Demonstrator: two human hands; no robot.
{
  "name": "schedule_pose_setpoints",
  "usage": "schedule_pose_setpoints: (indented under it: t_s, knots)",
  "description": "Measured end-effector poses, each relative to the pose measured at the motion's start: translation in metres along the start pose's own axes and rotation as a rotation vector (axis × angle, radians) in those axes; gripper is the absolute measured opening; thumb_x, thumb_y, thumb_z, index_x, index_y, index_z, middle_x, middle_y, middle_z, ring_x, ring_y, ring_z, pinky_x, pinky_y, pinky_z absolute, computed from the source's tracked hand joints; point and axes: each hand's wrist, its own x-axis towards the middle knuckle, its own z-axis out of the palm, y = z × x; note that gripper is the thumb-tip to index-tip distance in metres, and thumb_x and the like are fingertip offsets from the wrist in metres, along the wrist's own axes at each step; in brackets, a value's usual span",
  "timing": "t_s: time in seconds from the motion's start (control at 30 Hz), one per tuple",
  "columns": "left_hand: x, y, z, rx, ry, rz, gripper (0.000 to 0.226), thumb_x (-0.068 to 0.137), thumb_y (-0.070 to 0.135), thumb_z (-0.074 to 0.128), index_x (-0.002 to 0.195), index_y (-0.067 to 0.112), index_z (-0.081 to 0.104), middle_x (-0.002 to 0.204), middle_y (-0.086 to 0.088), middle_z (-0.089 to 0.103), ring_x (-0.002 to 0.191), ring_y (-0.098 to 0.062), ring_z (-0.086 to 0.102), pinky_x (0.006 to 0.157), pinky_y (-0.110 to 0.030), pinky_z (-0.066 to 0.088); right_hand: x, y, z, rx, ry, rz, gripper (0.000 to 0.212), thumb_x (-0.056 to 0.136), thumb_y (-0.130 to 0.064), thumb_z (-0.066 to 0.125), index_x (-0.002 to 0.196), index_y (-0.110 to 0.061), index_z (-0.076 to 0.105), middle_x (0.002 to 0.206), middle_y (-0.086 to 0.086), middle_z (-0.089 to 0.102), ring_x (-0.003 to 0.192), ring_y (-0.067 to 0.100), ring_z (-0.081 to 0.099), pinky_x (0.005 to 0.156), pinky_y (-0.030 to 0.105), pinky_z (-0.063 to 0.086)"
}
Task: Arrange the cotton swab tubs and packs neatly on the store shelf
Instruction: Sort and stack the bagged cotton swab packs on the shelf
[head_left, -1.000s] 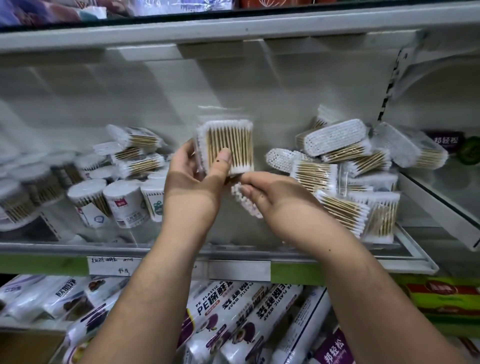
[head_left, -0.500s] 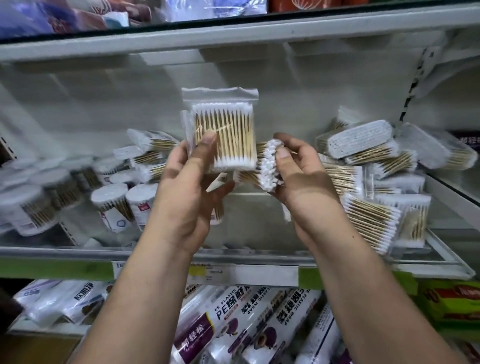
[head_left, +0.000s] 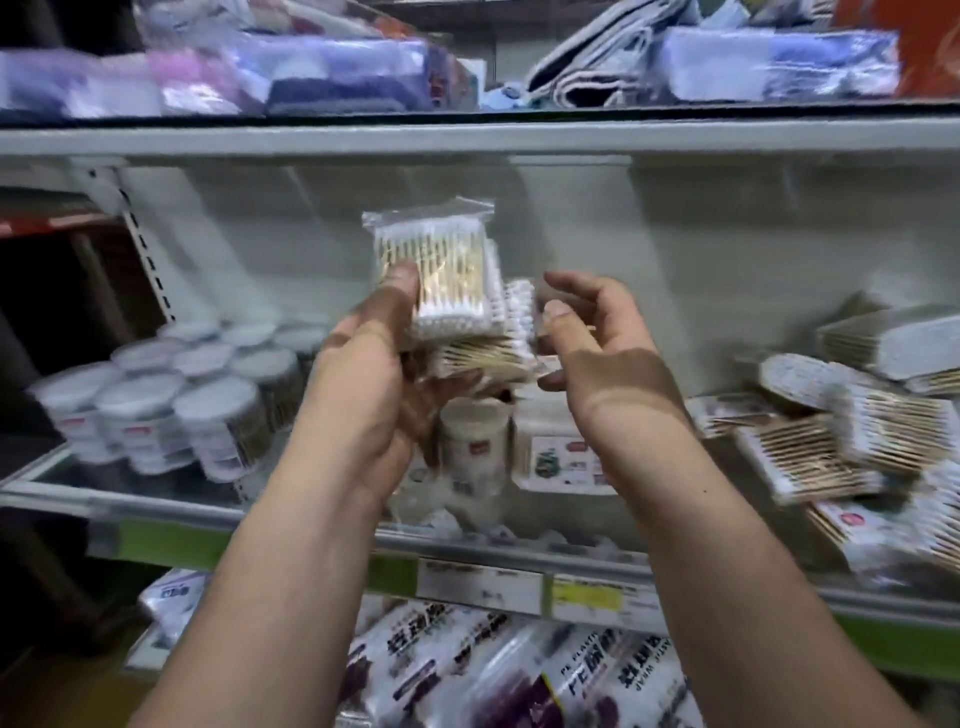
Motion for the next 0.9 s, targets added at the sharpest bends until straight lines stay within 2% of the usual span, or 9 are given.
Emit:
schedule_pose_setpoints:
  t_s: [0.17, 0.27, 0.33, 0.43, 0.53, 0.63, 0.73, 0.83, 0.9]
  knots:
    - [0.026, 0.019, -0.046, -0.046, 0.023, 0.038, 0.046, 0.095, 0.03, 0.057, 0.136, 0.011, 0.05, 0.115, -0.015, 0.069, 0.081, -0.023, 0.071, 0.057, -0.035, 0.056, -0.004, -0.01, 0.036, -0.22, -0.087, -0.12, 0.027, 0.099, -0.039, 0.047, 0.121, -0.053, 0.05, 0.123, -0.025, 0.052, 0.108, -0.002, 0.054, 0.095, 0.027, 0.045]
    - [0.041, 0.025, -0.064, 0.004, 0.031, 0.027, 0.042, 0.094, 0.031, 0.058, 0.131, 0.011, 0.055, 0.111, -0.014, 0.071, 0.081, -0.024, 0.071, 0.062, -0.042, 0.061, 0.009, -0.013, 0.039, -0.492, 0.098, -0.222, 0.028, 0.097, -0.031, 0.05, 0.122, -0.04, 0.058, 0.121, -0.013, 0.052, 0.121, 0.014, 0.048, 0.104, 0.037, 0.041]
    - [0.052, 0.028, -0.072, 0.029, 0.059, -0.004, 0.041, 0.092, 0.034, 0.061, 0.126, 0.012, 0.06, 0.102, -0.011, 0.074, 0.08, -0.024, 0.072, 0.07, -0.045, 0.059, 0.019, -0.011, 0.034, -0.627, 0.142, -0.168, 0.035, 0.096, -0.03, 0.05, 0.13, -0.033, 0.056, 0.132, -0.002, 0.051, 0.13, 0.02, 0.042, 0.111, 0.04, 0.034]
    - [0.065, 0.026, -0.076, 0.056, 0.048, -0.028, 0.043, 0.09, 0.035, 0.063, 0.125, 0.011, 0.06, 0.094, -0.008, 0.074, 0.076, -0.023, 0.07, 0.072, -0.042, 0.056, 0.028, -0.005, 0.032, -0.681, 0.058, -0.008, 0.048, 0.098, -0.043, 0.047, 0.144, -0.032, 0.04, 0.151, -0.001, 0.037, 0.138, 0.021, 0.035, 0.114, 0.037, 0.027]
    - [0.072, 0.021, -0.072, 0.072, 0.04, -0.024, 0.037, 0.09, 0.031, 0.064, 0.121, 0.012, 0.061, 0.091, -0.008, 0.075, 0.07, -0.023, 0.07, 0.065, -0.037, 0.055, 0.028, -0.001, 0.039, -0.668, -0.073, 0.035, 0.063, 0.094, -0.053, 0.052, 0.15, -0.035, 0.028, 0.156, -0.005, 0.031, 0.133, 0.016, 0.042, 0.11, 0.035, 0.033]
    - [0.078, 0.017, -0.07, 0.046, 0.013, -0.036, 0.04, 0.09, 0.03, 0.065, 0.125, 0.011, 0.059, 0.101, -0.011, 0.074, 0.082, -0.027, 0.073, 0.066, -0.037, 0.059, 0.022, 0.001, 0.046, -0.639, -0.257, 0.078, 0.081, 0.086, -0.048, 0.068, 0.151, -0.041, 0.021, 0.156, -0.008, 0.03, 0.118, 0.005, 0.044, 0.102, 0.027, 0.037]
    - [0.085, 0.015, -0.073, 0.025, -0.036, -0.055, 0.043, 0.091, 0.033, 0.062, 0.127, 0.011, 0.057, 0.103, -0.011, 0.074, 0.088, -0.026, 0.073, 0.064, -0.034, 0.057, 0.024, 0.006, 0.053, -0.778, -0.285, 0.07, 0.1, 0.076, -0.046, 0.079, 0.151, -0.044, 0.013, 0.158, -0.008, 0.022, 0.131, 0.014, 0.043, 0.11, 0.036, 0.038]
    - [0.09, 0.016, -0.069, -0.023, -0.125, -0.103, 0.024, 0.094, 0.031, 0.054, 0.1, 0.013, 0.068, 0.08, -0.004, 0.074, 0.069, -0.016, 0.072, 0.065, -0.032, 0.057, 0.032, 0.01, 0.061, -0.83, -0.236, 0.005, 0.101, 0.075, -0.038, 0.08, 0.151, -0.04, 0.015, 0.153, -0.002, 0.028, 0.129, 0.017, 0.046, 0.104, 0.029, 0.039]
    - [0.09, 0.017, -0.065, -0.059, -0.179, -0.142, 0.027, 0.096, 0.029, 0.049, 0.085, 0.013, 0.067, 0.068, -0.002, 0.071, 0.061, -0.014, 0.069, 0.072, -0.032, 0.054, 0.035, 0.012, 0.065, -0.8, -0.186, -0.018, 0.094, 0.078, -0.033, 0.079, 0.151, -0.037, 0.02, 0.147, -0.001, 0.033, 0.124, 0.016, 0.049, 0.1, 0.024, 0.038]
